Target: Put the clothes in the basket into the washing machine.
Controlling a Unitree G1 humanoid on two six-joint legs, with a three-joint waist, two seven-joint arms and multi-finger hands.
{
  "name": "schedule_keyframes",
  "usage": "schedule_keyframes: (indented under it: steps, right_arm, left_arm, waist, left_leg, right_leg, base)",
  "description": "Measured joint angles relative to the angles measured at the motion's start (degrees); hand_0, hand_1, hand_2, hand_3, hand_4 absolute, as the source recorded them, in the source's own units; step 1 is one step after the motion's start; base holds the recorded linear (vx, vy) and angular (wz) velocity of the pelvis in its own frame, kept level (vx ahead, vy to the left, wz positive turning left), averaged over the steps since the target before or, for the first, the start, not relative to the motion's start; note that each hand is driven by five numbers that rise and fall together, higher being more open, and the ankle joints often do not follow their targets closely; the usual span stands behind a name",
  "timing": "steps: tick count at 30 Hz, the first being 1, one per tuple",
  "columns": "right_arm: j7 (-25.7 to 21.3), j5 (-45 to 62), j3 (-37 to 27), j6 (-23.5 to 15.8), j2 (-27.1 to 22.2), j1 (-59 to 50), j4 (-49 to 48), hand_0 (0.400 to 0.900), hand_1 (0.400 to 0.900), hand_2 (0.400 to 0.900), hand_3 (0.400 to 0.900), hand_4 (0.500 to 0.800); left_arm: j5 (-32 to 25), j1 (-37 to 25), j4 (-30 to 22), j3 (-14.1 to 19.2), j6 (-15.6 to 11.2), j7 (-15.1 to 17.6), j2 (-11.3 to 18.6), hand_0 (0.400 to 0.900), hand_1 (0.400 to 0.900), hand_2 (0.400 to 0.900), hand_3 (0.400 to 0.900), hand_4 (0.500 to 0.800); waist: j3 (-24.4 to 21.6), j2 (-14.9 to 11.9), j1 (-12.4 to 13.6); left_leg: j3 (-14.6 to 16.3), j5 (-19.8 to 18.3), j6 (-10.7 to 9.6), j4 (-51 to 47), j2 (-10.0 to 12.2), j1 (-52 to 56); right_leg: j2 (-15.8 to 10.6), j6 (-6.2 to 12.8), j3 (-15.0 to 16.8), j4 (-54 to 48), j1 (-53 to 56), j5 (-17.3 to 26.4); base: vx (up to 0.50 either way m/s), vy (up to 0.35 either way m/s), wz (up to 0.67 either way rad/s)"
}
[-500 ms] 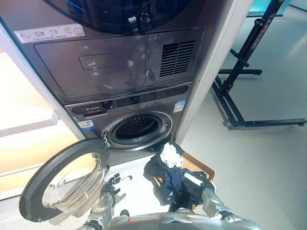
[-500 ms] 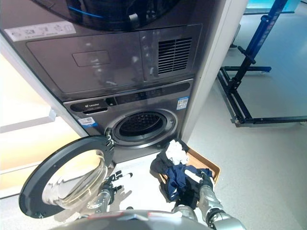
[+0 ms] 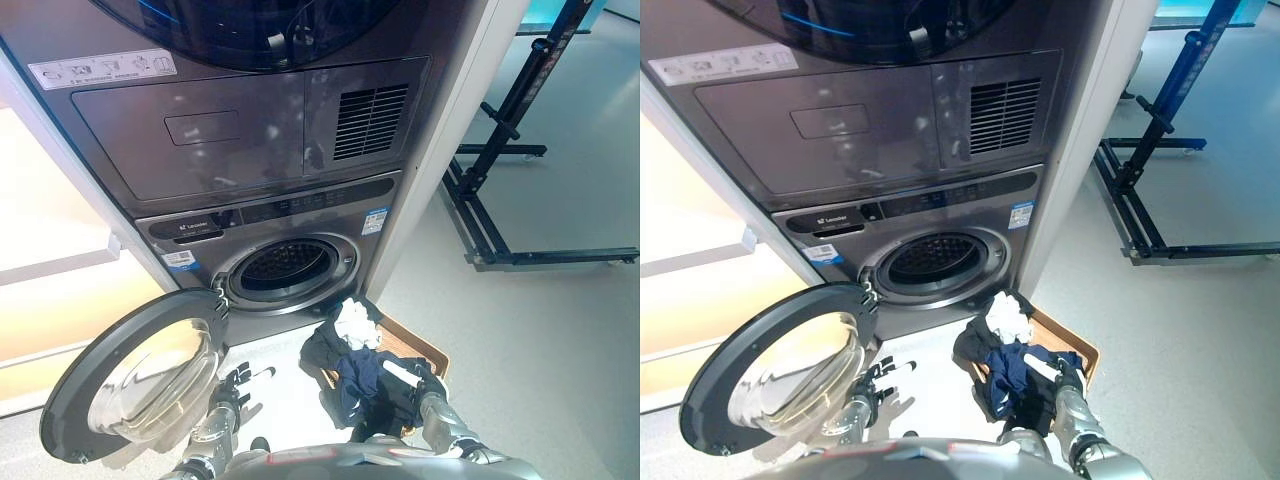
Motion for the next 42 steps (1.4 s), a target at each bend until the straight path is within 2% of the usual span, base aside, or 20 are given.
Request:
schedule_keyframes:
  steps: [13, 18, 22, 28, 29, 32, 34, 37, 38, 42]
  right_arm:
    - [0.0, -0.8, 0.4, 0.0, 0.0, -0.1, -0.3, 0.9, 0.9, 0.9, 0.9, 0.8]
    - [-1.0, -12.1, 5.3, 0.9, -1.6, -0.4, -4.2, 0.9, 0.9, 0.9, 0.9, 0.8]
    - [-2.6, -23.4, 9.3, 1.6, -6.2, -4.1, -11.9, 0.9, 0.9, 0.9, 0.9, 0.8]
    - [-5.5, -39.7, 15.6, 1.6, -18.6, -17.1, -21.2, 0.9, 0.9, 0.9, 0.9, 0.8]
    - [-5.8, -41.0, 15.8, 1.8, -19.7, -19.8, -20.7, 0.9, 0.9, 0.9, 0.9, 0.8]
    - [-6.5, -44.0, 18.5, 2.1, -22.2, -26.8, -20.0, 0.9, 0.9, 0.9, 0.9, 0.8]
    - [-6.8, -45.7, 21.1, 1.6, -24.8, -32.7, -19.4, 0.9, 0.9, 0.9, 0.9, 0.8]
    - [-7.2, -46.4, 22.4, 1.7, -25.2, -39.9, -16.0, 0.9, 0.9, 0.9, 0.9, 0.8]
    - [-7.4, -46.4, 22.9, 1.6, -25.3, -42.3, -15.3, 0.9, 0.9, 0.9, 0.9, 0.8]
    - [-7.9, -46.4, 24.9, 1.5, -25.1, -48.6, -13.0, 0.9, 0.9, 0.9, 0.9, 0.8]
  left_arm:
    - [0.0, 0.0, 0.0, 0.0, 0.0, 0.0, 0.0, 0.9, 0.9, 0.9, 0.9, 0.8]
    - [0.3, 0.2, -2.4, -0.2, -0.3, 0.0, 0.3, 0.9, 0.9, 0.9, 0.9, 0.8]
    - [0.5, 0.5, -11.1, -0.7, -1.1, 0.0, 1.9, 0.9, 0.9, 0.9, 0.9, 0.8]
    - [-0.2, -0.2, -28.9, -3.3, -3.7, 1.3, 7.3, 0.9, 0.9, 0.9, 0.9, 0.8]
    - [-0.5, -1.4, -29.5, -3.0, -4.5, 1.4, 7.7, 0.9, 0.9, 0.9, 0.9, 0.8]
    - [-1.5, -3.0, -35.1, -3.7, -5.3, 1.8, 9.5, 0.9, 0.9, 0.9, 0.9, 0.8]
    - [-2.3, -4.6, -40.5, -3.9, -6.4, 2.1, 11.1, 0.9, 0.9, 0.9, 0.9, 0.8]
    - [-4.2, -8.5, -43.0, -3.7, -7.0, 2.9, 11.6, 0.9, 0.9, 0.9, 0.9, 0.8]
    - [-4.6, -9.0, -44.6, -3.6, -7.0, 3.6, 11.8, 0.9, 0.9, 0.9, 0.9, 0.8]
    - [-6.3, -11.5, -47.1, -3.5, -7.4, 5.2, 13.7, 0.9, 0.9, 0.9, 0.9, 0.8]
  waist:
    - [0.0, 0.0, 0.1]
    - [0.3, -0.3, 0.2]
    - [4.8, -0.2, 0.8]
    - [15.2, 1.3, 2.0]
    - [16.9, 1.8, 2.4]
    - [20.3, 2.0, 2.6]
    - [22.7, 2.2, 2.6]
    - [25.5, 2.2, 3.5]
    - [26.0, 2.2, 3.7]
    - [26.7, 2.4, 4.6]
  left_leg:
    - [0.0, 0.0, 0.0, 0.0, 0.0, -0.1]
    - [-0.4, 0.4, -0.1, 0.8, 0.0, -3.3]
    - [-1.5, 0.8, -0.1, 3.8, -0.3, -9.4]
    - [-2.8, 1.6, 0.1, 9.8, 0.0, -23.2]
    - [-3.1, 1.9, 0.1, 10.4, -0.1, -24.6]
    - [-3.5, 1.1, 0.3, 15.2, -0.3, -31.5]
    - [-3.6, -0.8, 0.8, 21.9, -0.4, -39.1]
    - [-4.1, -2.5, 1.0, 28.8, -0.7, -47.3]
    - [-4.1, -3.7, 1.3, 31.7, -0.7, -50.3]
    - [-4.8, -7.5, 1.7, 43.8, -0.1, -61.8]
  right_leg:
    - [0.0, 0.0, 0.1, 0.0, -0.2, 0.0]
    - [0.0, 0.03, 0.2, 0.2, -2.8, 0.0]
    - [-0.3, 0.02, 0.3, 2.2, -8.1, 0.1]
    - [-1.4, -0.42, 0.2, 8.1, -21.1, 0.3]
    - [-1.7, -0.44, 0.2, 8.8, -22.3, 0.4]
    - [-3.5, -2.42, 0.5, 15.5, -29.8, -1.3]
    - [-5.6, -3.86, 0.8, 23.0, -37.1, -3.9]
    - [-7.7, -5.38, 1.7, 30.6, -45.4, -5.8]
    - [-8.2, -5.09, 2.2, 33.1, -48.4, -7.1]
    - [-9.8, -6.04, 3.8, 42.7, -58.6, -9.3]
  base:
    - [0.0, 0.001, 0.01]
    - [-0.08, 0.0, 0.07]
    - [-0.23, -0.013, 0.05]
    - [-0.28, 0.015, 0.08]
    - [-0.16, 0.024, 0.05]
    - [-0.27, 0.028, 0.1]
    - [-0.2, 0.027, 0.03]
    - [-0.15, 0.042, -0.05]
    - [-0.06, 0.032, -0.05]
    - [-0.11, 0.047, 0.01]
